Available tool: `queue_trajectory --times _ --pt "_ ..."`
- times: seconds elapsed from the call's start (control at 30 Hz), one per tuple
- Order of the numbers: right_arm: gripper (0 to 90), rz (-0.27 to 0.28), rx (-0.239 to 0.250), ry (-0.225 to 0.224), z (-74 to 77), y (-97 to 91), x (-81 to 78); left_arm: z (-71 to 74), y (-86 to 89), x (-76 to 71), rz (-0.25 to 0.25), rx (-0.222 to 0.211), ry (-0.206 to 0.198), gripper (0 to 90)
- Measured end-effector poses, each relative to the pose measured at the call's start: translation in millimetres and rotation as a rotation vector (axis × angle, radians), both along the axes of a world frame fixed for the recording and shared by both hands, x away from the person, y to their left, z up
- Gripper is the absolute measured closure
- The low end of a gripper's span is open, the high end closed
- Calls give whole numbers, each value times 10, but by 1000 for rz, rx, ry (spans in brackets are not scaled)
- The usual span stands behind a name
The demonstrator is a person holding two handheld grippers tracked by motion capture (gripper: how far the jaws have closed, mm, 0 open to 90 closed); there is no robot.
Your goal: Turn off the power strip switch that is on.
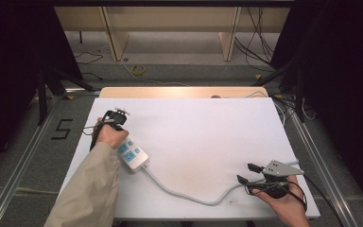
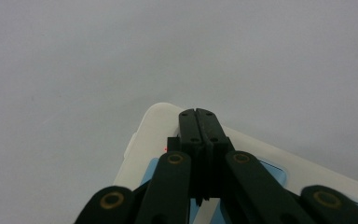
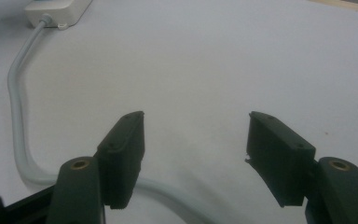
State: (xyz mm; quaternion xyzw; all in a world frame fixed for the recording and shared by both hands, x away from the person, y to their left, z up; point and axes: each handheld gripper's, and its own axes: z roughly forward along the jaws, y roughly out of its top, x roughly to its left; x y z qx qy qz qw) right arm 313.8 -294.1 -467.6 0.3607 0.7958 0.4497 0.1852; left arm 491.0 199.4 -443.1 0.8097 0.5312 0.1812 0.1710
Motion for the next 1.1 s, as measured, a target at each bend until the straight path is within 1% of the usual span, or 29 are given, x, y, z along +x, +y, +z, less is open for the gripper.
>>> queue_trajectory --times 0.2,0.4,0.6,0.67,0.73,0.77,0.83,0.97,1.1 --pt "379 1 -1 1 3 3 -2 0 -4 3 0 2 3 899" --pt "379 1 -1 -1 5 10 -6 0 -23 1 -8 22 4 900" --pt "379 5 -4 -2 2 16 -5 -6 -15 2 0 9 2 900" --pt "379 5 -3 -2 2 16 -5 -19 -30 -4 -7 22 -2 900" --pt "379 5 -2 -3 0 17 -4 -15 -51 -5 -14 44 -1 900" --pt "379 6 -2 -3 0 18 -4 -16 -56 -5 -14 44 -2 900" --pt "379 6 -2 -3 4 19 -7 -21 -64 -8 -15 20 -6 900" --pt "379 4 -1 -2 6 13 -7 -21 -87 -12 -21 42 -10 900" --pt "379 5 0 -1 5 11 -6 -20 -78 -6 -13 29 -8 900"
